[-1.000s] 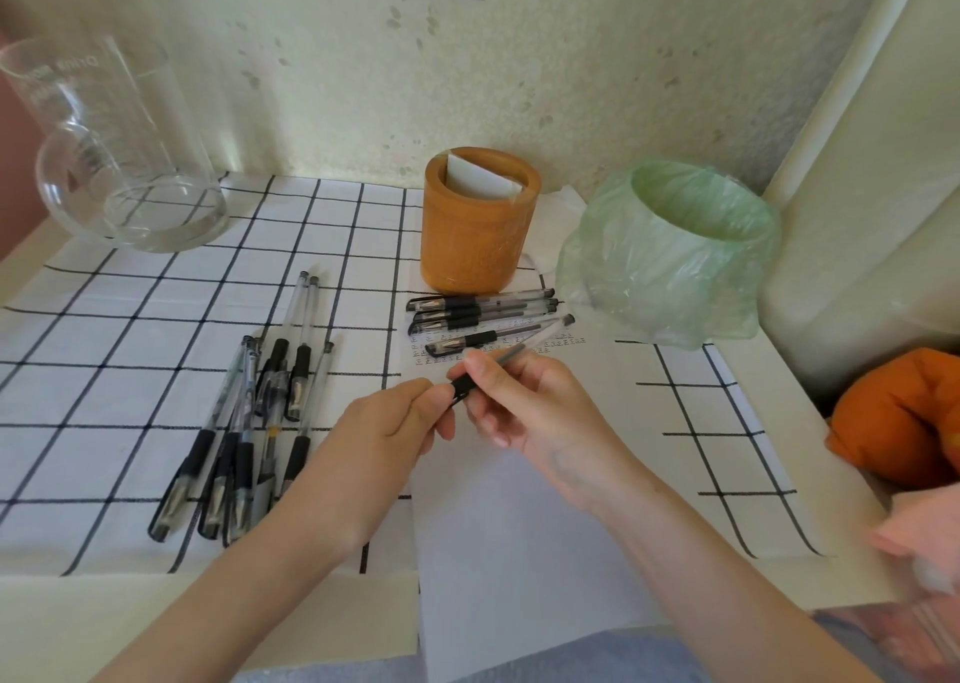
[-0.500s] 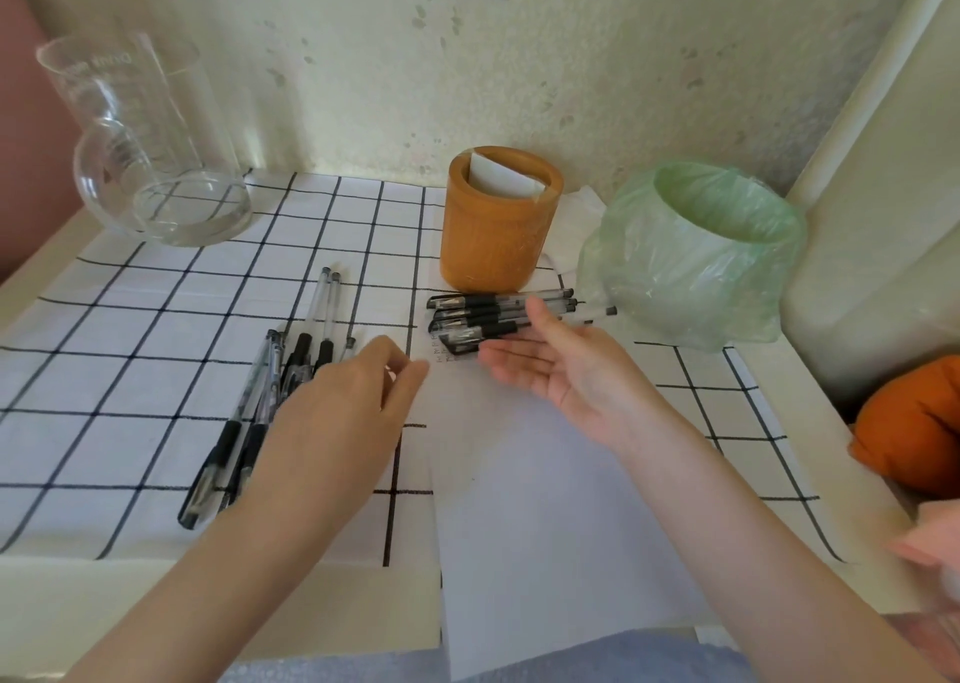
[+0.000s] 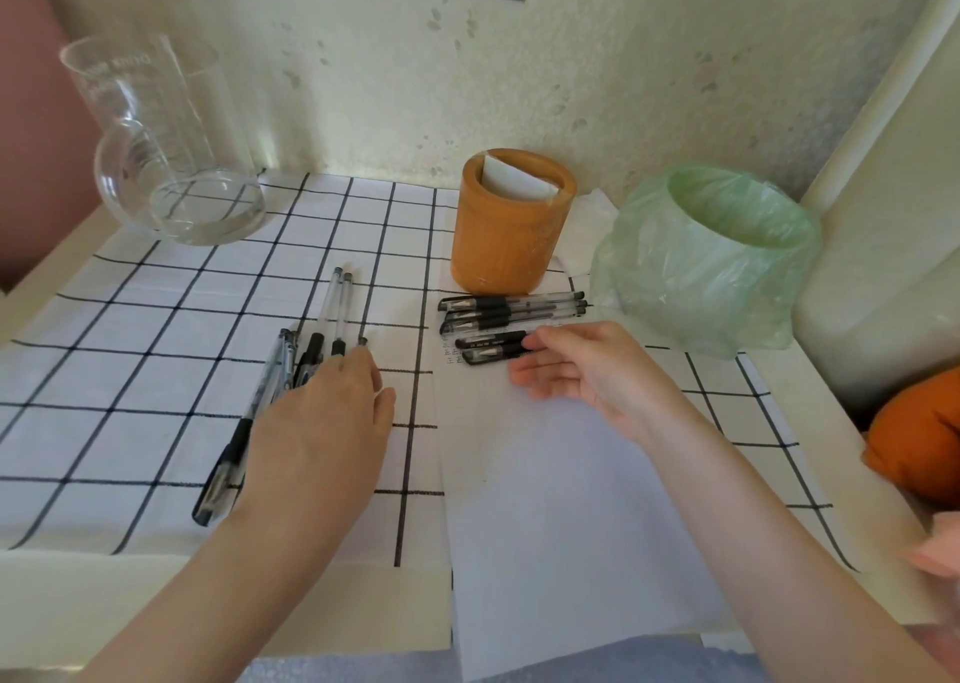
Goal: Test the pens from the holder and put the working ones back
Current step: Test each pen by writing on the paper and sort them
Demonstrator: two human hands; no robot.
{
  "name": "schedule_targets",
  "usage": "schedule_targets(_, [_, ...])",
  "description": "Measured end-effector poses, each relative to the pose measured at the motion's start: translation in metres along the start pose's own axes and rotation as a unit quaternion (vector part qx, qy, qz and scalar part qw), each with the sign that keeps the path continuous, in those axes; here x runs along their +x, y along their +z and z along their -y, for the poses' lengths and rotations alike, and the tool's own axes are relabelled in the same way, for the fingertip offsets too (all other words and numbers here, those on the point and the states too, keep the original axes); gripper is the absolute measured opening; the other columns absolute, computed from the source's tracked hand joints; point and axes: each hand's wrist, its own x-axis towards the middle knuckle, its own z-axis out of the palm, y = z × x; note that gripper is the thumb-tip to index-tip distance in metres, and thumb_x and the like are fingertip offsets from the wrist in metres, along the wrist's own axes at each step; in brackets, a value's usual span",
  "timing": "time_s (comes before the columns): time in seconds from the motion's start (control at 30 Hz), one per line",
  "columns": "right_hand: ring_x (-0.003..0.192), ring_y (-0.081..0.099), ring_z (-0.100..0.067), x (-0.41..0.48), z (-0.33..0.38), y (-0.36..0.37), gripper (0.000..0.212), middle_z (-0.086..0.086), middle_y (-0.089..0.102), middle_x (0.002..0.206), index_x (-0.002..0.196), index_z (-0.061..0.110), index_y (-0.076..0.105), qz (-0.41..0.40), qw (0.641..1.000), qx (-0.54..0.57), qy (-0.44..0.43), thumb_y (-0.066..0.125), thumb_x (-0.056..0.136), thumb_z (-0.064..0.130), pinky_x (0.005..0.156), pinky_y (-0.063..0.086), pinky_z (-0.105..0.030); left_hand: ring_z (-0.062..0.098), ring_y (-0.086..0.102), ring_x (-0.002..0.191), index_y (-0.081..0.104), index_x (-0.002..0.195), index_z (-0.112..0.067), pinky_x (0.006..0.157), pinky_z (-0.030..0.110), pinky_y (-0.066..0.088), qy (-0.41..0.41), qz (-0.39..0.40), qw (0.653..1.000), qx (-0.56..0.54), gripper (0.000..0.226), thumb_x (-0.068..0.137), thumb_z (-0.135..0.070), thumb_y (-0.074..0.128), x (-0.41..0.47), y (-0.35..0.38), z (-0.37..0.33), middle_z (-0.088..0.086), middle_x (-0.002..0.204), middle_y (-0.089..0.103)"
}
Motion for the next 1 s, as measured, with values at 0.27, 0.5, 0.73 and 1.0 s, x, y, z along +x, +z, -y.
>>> schedule_targets(0.27, [0.075,0.069,-0.023,0.0024,-0.0013,0.0005,0.014,-0.018,0.068,0.086,0.099,-0.005,0.061,-0.019,0.999,0.026,-0.029,0.052,0.094,0.004,0.061,0.058,-0.025,0.015,0.047,0.058,0.044,0.117,-0.007,0.049,0.023,0.034,-0.013,0.017,0.991,0.129,0.042,0.091,-0.039,0.047,-0.0019,0.0008,0.0012,0.009,0.108,0.050])
schedule_targets(0.5, [0.069,0.065,-0.019,0.0046,-0.0019,0.0005,0.014,-0.015,0.067,0.084,0.098,-0.004,0.063,-0.027,0.998,-0.021,-0.047,0.052,0.094,0.004,0.058,0.055,-0.021,0.012,0.061,0.082,0.043,0.115,-0.015,0.058,0.020,0.040,-0.003,0.026,0.989,0.146,0.034,0.097,-0.041,0.031,0.0007,0.0011,-0.0002,0.000,0.113,0.048])
schedule_targets(0.73, [0.067,0.067,-0.018,0.0036,-0.0039,-0.0010,0.015,-0.013,0.068,0.082,0.094,0.001,0.066,-0.019,0.996,-0.068,-0.054,0.051,0.094,0.005,0.060,0.056,-0.023,0.016,0.052,0.069,0.053,0.099,-0.011,0.053,0.025,0.034,-0.014,-0.007,0.999,0.049,0.025,0.093,-0.032,0.042,0.0030,0.0017,-0.0024,0.003,0.092,0.059])
schedule_targets(1.0, [0.087,0.069,-0.029,0.0041,-0.0052,-0.0011,0.017,-0.021,0.069,0.097,0.102,-0.006,0.064,0.005,0.999,0.010,-0.046,0.051,0.094,0.002,0.080,0.058,-0.032,0.023,0.052,0.055,0.049,0.087,-0.007,0.044,0.028,0.035,0.044,-0.061,0.996,-0.050,0.017,0.089,-0.023,0.048,0.0039,0.0010,-0.0036,0.006,0.063,0.060])
